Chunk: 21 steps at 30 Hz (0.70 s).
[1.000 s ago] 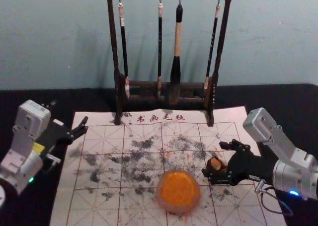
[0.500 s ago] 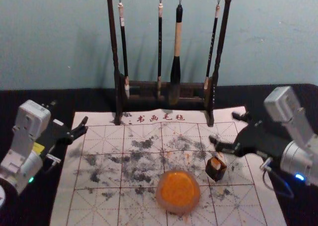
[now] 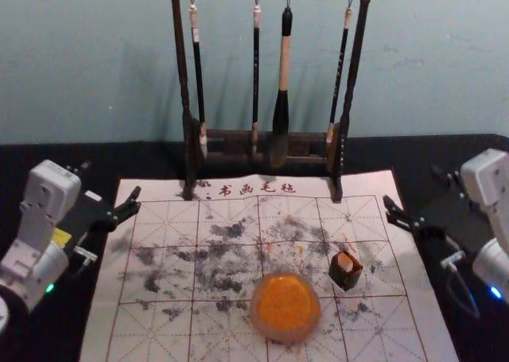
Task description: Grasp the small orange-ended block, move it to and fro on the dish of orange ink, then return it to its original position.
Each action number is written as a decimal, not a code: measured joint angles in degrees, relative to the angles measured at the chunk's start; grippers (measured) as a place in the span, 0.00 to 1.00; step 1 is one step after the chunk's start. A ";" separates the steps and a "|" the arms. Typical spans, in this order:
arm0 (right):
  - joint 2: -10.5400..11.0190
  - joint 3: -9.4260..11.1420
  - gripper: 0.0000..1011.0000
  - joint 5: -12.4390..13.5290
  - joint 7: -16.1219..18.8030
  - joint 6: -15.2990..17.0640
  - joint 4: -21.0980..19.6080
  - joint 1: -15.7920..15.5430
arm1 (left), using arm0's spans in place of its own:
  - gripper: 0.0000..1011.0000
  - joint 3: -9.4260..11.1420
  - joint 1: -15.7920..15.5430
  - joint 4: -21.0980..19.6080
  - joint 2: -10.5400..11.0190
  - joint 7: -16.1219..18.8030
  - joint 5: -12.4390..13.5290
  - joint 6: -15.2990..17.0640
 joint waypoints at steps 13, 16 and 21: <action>-3.66 1.90 0.99 -3.71 -5.54 -3.98 5.25 -3.01 | 0.99 0.00 0.00 0.00 0.00 0.00 0.00 0.00; -3.56 1.82 0.99 -3.71 -5.52 -3.98 5.13 -2.99 | 0.99 0.00 0.00 0.00 0.00 0.00 0.00 0.00; -3.43 1.69 0.99 -3.71 -5.46 -3.91 4.99 -2.95 | 0.99 0.00 0.00 0.00 0.00 0.00 0.00 0.00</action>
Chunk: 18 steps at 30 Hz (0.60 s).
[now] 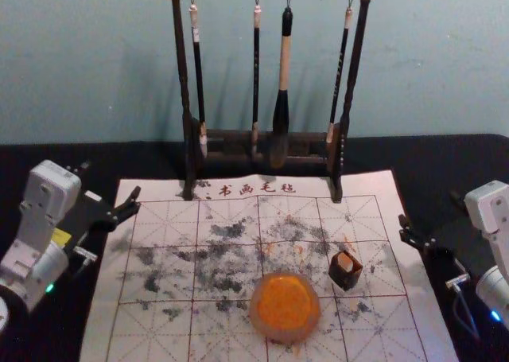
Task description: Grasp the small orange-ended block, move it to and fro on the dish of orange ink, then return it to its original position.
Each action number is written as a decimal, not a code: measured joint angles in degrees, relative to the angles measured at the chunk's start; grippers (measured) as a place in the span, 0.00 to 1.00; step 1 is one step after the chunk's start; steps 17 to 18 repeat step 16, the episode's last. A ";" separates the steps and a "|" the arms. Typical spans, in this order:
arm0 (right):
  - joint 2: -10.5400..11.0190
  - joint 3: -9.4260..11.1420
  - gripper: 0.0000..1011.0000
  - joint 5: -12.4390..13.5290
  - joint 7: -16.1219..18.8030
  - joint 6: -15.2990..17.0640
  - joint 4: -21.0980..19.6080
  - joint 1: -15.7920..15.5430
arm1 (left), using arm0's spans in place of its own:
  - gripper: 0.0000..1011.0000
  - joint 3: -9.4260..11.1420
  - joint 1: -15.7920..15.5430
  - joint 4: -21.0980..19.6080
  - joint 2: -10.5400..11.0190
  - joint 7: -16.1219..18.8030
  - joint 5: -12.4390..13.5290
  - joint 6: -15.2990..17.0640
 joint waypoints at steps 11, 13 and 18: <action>0.16 -0.15 0.99 -0.03 0.15 0.18 -0.22 0.07 | 0.99 0.00 0.00 0.00 0.00 0.00 0.00 0.00; 0.17 -0.16 0.99 -0.05 0.17 0.20 -0.26 0.08 | 0.99 0.00 0.00 0.00 0.00 0.00 0.00 0.00; 0.18 -0.19 0.99 -0.06 0.19 0.22 -0.28 0.10 | 0.99 0.00 0.00 0.00 0.00 0.00 0.00 0.00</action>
